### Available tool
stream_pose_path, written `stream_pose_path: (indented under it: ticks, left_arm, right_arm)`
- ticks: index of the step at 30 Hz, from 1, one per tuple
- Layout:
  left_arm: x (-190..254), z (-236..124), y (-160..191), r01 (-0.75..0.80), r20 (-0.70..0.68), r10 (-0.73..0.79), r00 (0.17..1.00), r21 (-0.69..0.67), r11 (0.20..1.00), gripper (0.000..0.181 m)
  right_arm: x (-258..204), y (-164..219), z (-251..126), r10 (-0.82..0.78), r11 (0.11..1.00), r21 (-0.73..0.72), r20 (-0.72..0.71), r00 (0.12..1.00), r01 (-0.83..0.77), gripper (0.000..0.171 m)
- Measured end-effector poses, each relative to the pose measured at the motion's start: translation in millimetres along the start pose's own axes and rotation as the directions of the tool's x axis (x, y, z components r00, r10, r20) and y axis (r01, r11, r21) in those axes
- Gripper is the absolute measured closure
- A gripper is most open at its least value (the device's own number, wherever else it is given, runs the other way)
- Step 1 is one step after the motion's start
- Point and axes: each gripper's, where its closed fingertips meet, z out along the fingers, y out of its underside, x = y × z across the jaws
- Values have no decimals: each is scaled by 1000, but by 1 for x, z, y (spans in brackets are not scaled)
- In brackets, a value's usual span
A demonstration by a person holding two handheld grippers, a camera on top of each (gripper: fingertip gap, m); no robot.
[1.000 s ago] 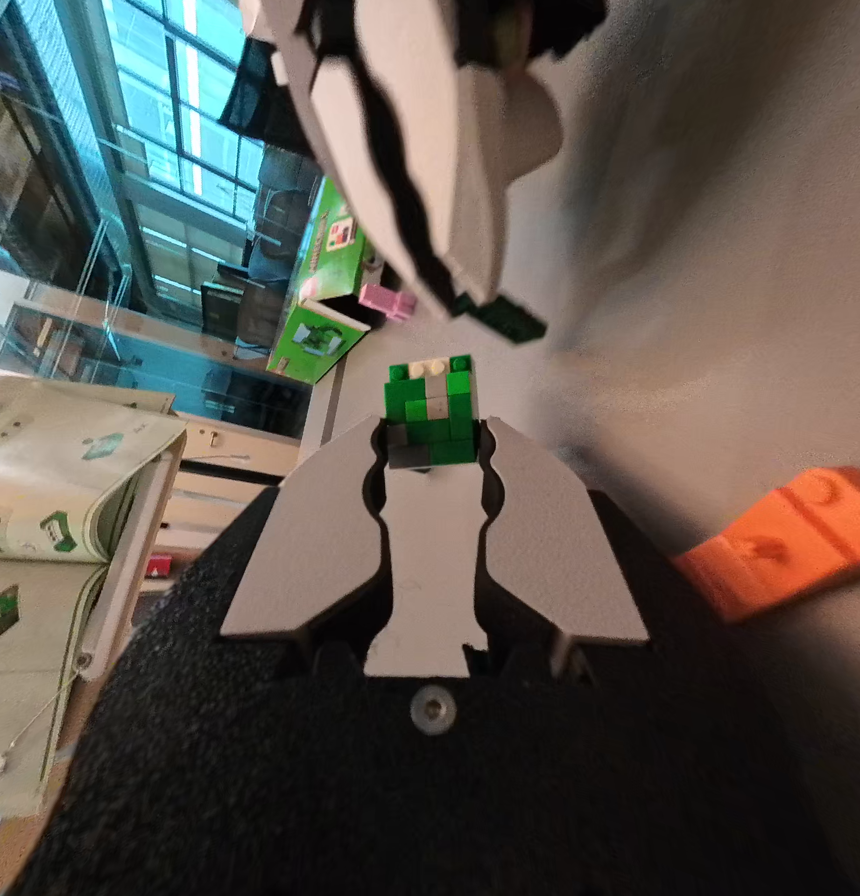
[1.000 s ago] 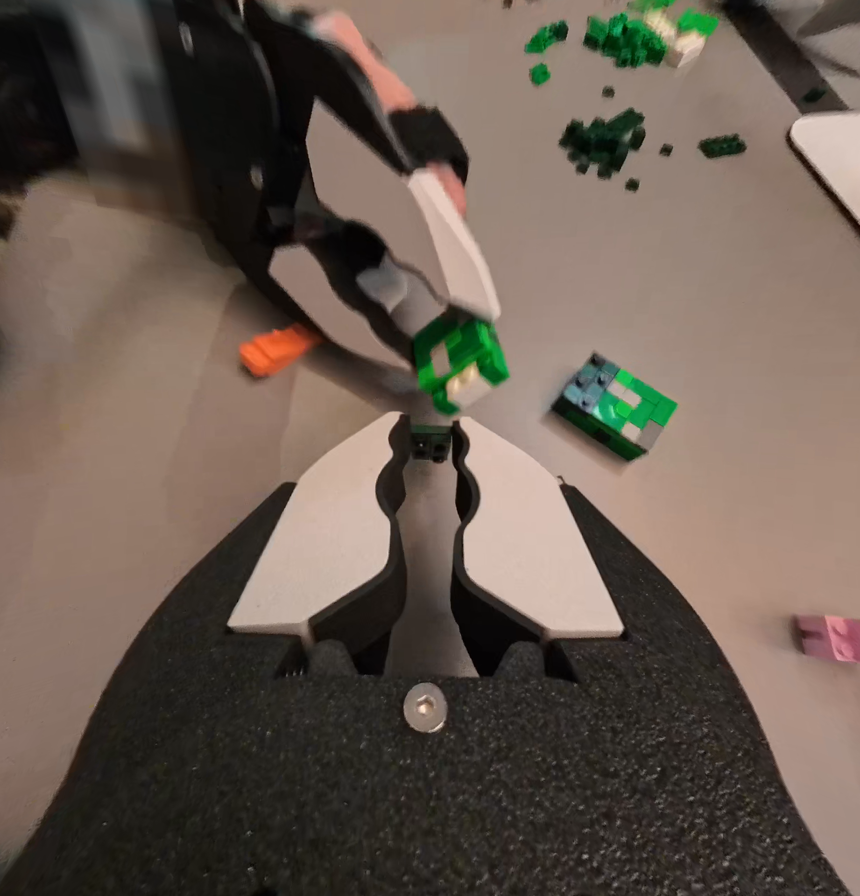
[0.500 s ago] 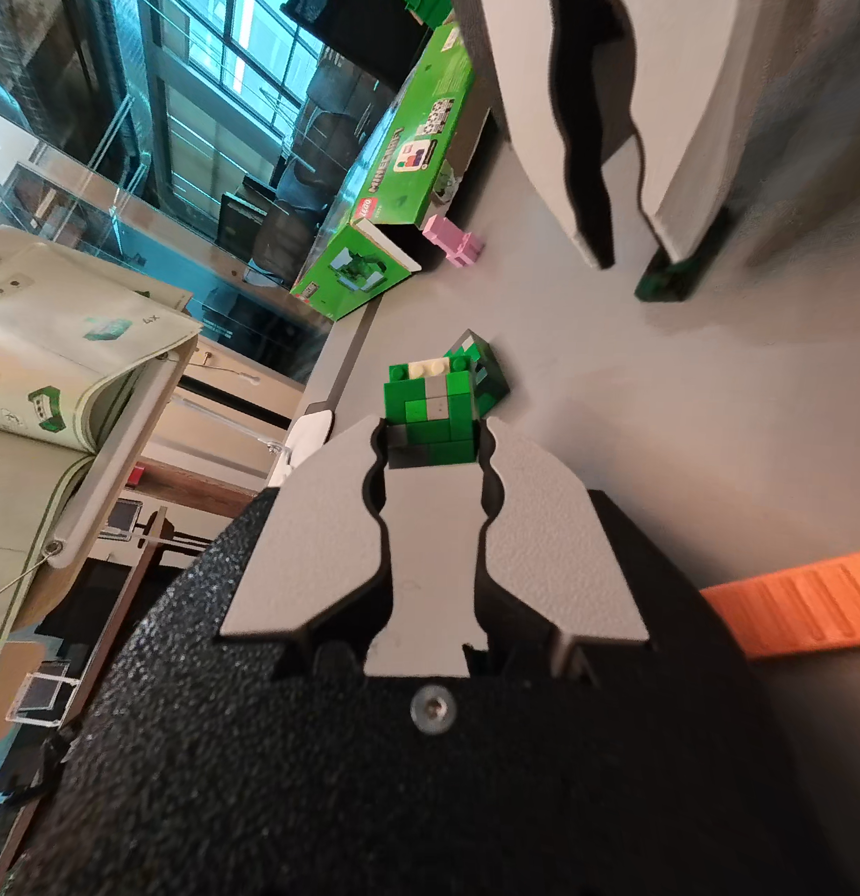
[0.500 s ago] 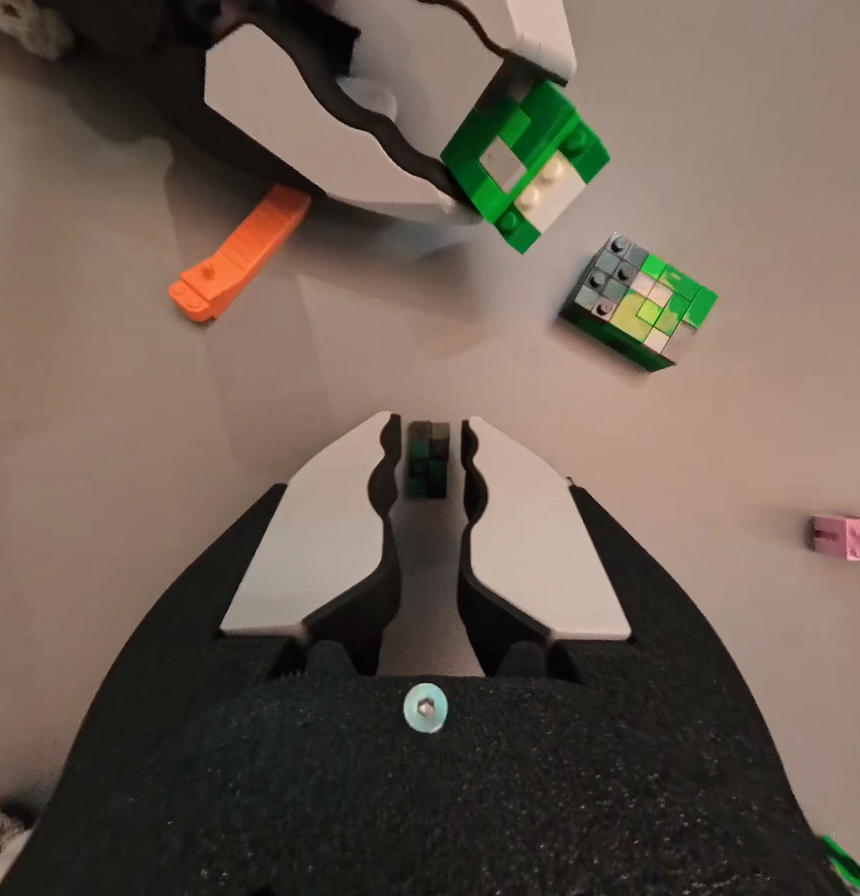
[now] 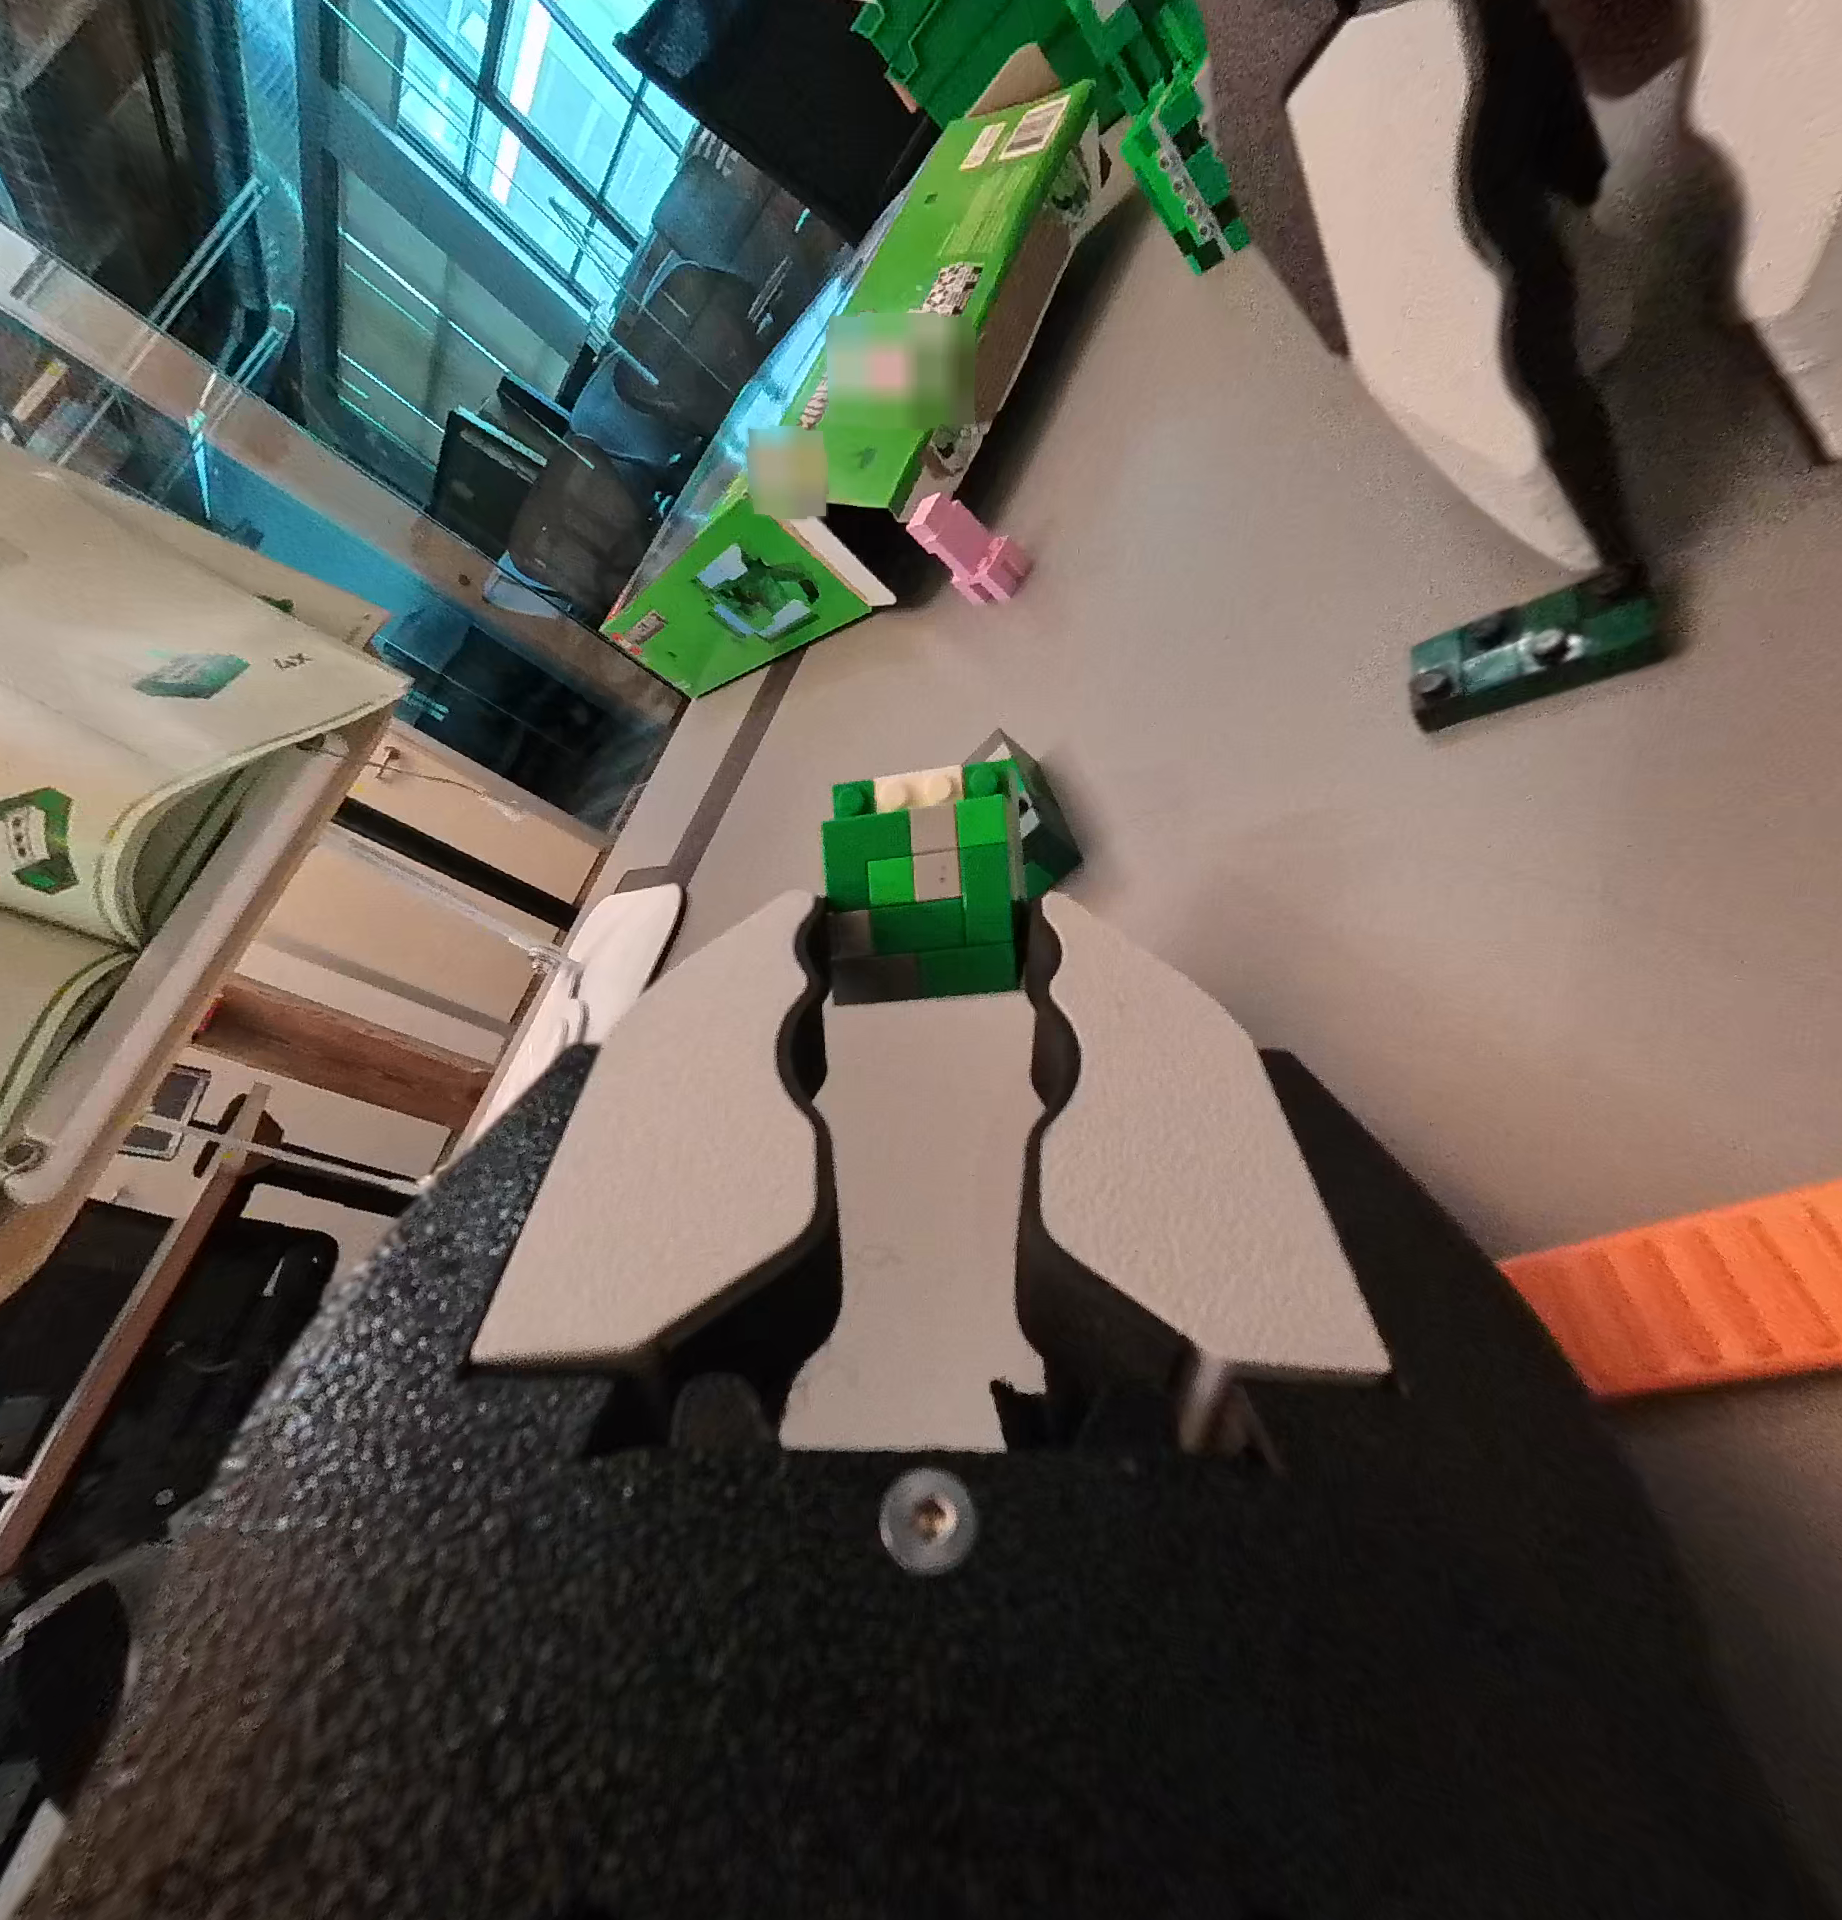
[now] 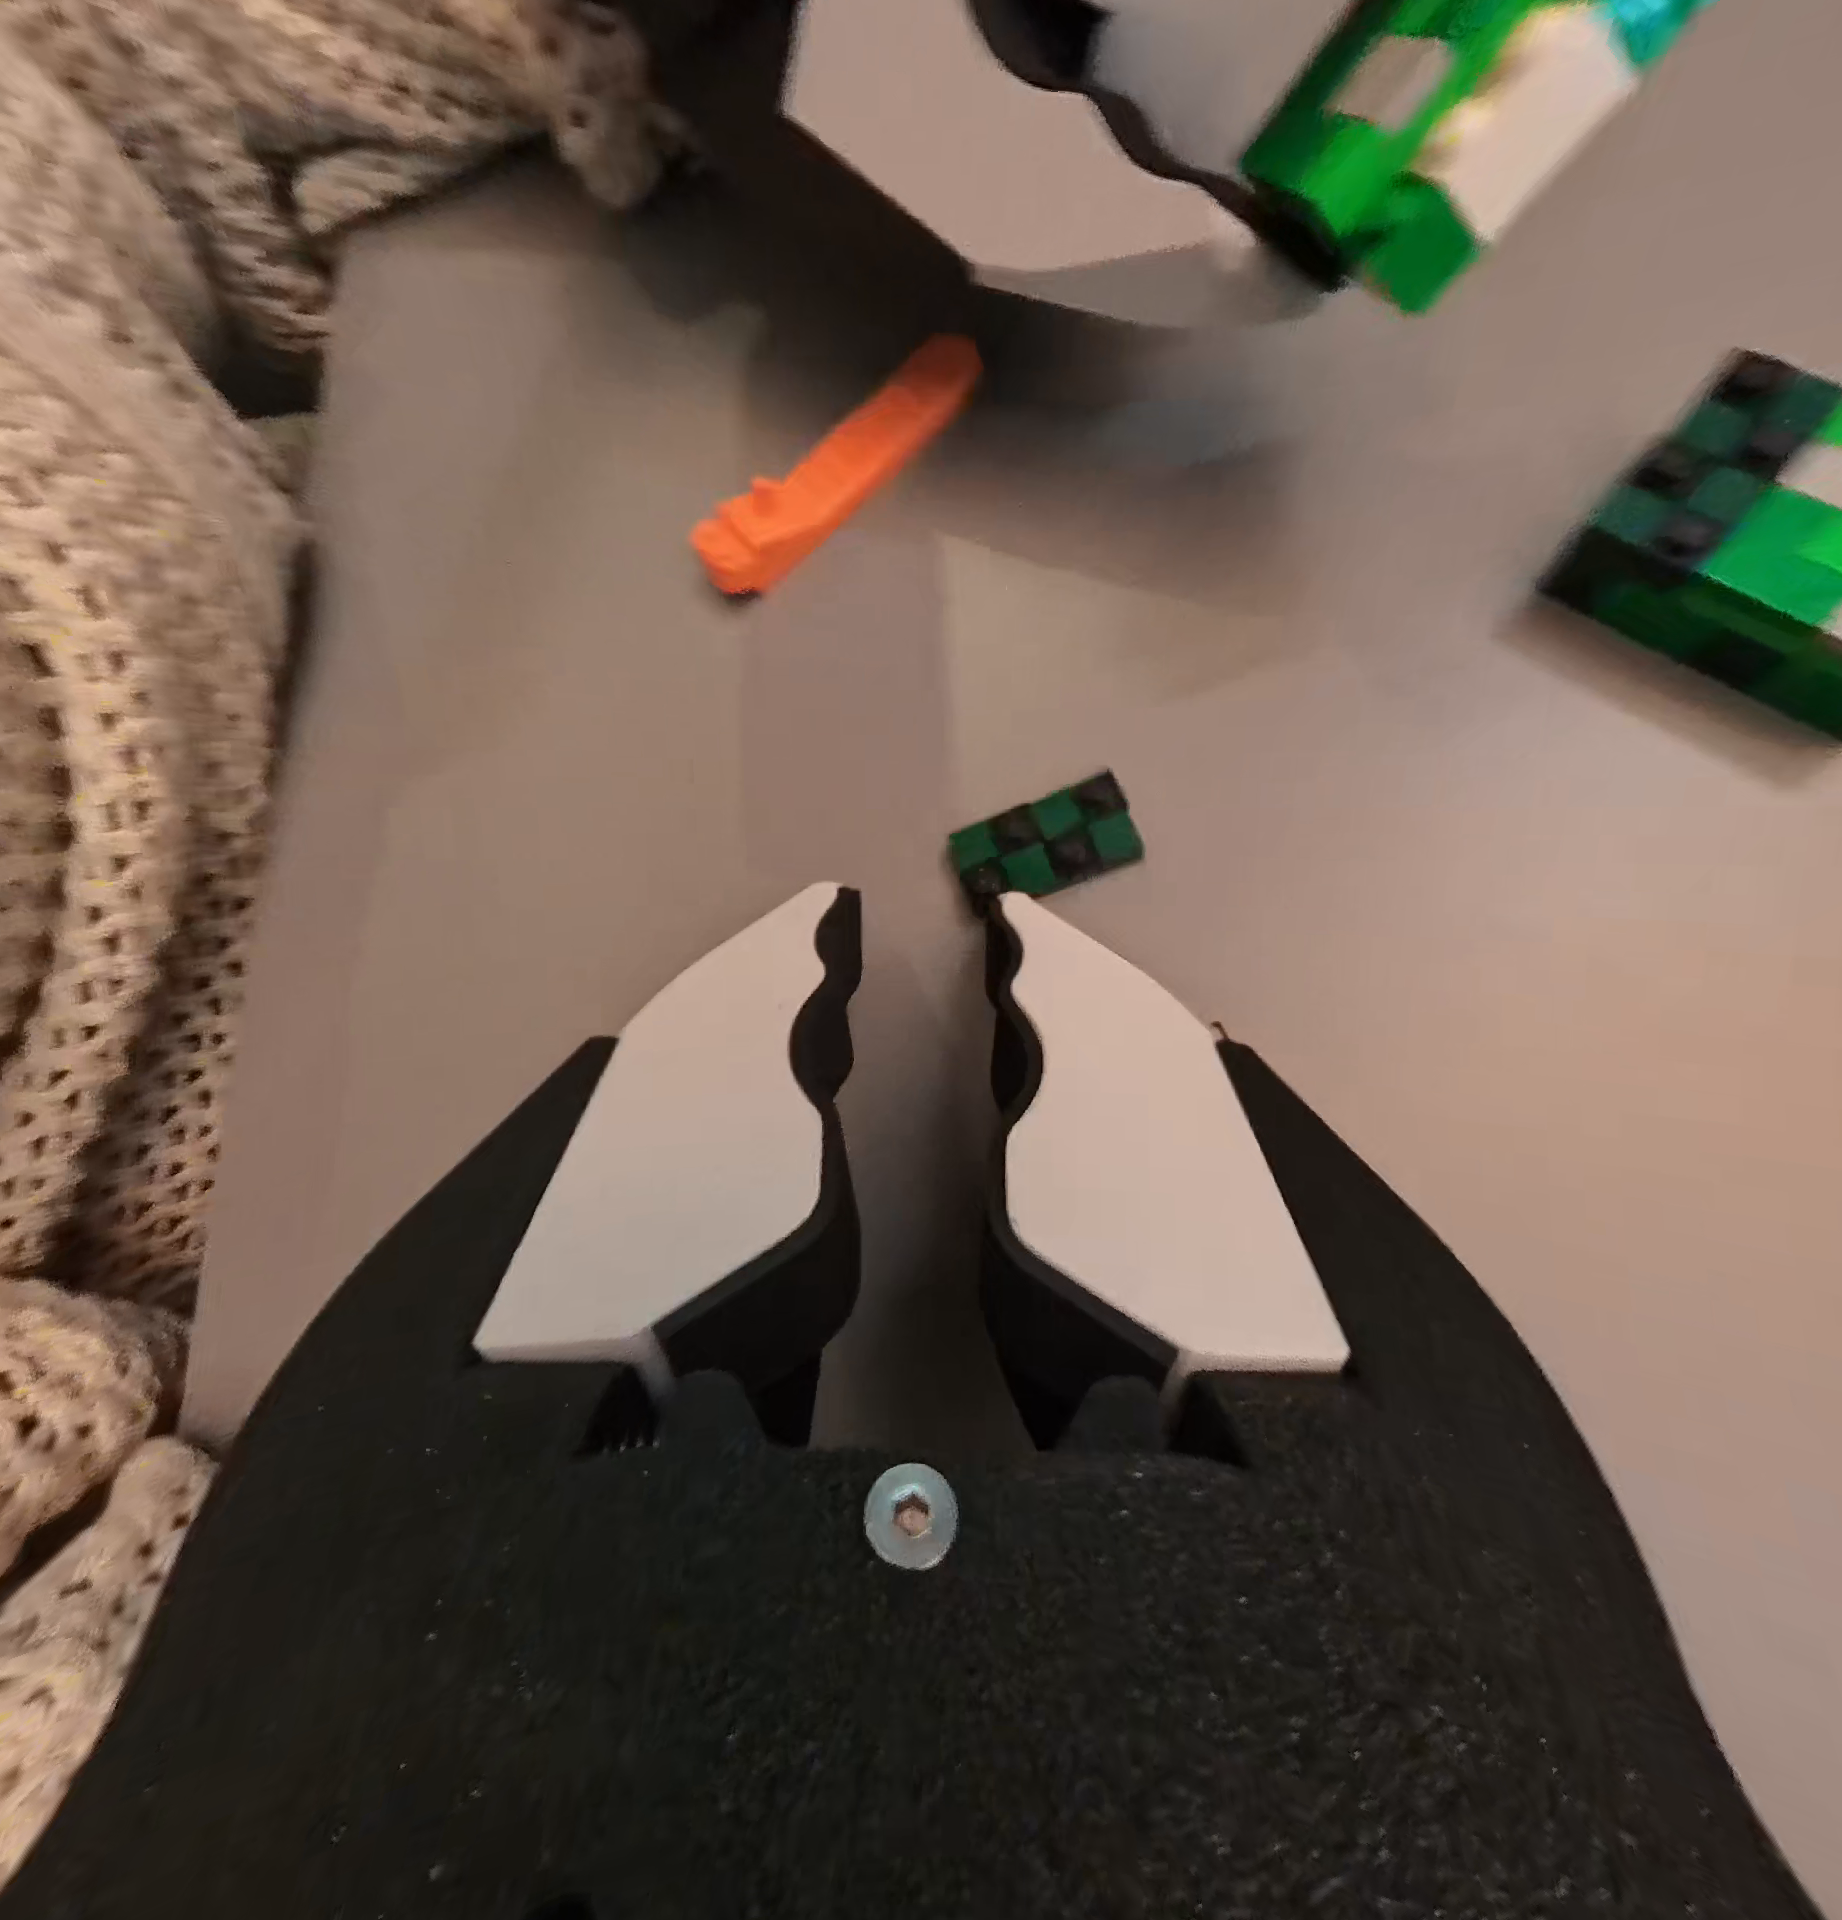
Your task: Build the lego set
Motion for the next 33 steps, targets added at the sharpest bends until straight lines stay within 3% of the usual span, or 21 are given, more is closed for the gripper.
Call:
stream_pose_path:
  ticks: [6,12,20,27,33]
  left_arm:
    - [12,-2,-7,55,-102,-49,994,51,997,145]
    - [27,-12,-24,148,-258,-105,961,152,977,145]
    - [31,-15,-27,177,-304,-120,945,166,970,145]
    - [36,-14,-25,150,-311,-99,945,144,978,145]
    - [51,-16,-17,175,-414,-162,896,-7,985,145]
  right_arm:
    - [19,-5,-2,-136,990,26,-142,981,141,139]
    - [20,-10,8,-256,965,23,-114,960,260,123]
    - [20,-9,9,-308,951,3,-112,945,310,137]
    - [20,-9,10,-308,950,-2,-131,942,311,138]
    - [22,-35,-13,-311,938,65,-274,910,340,139]
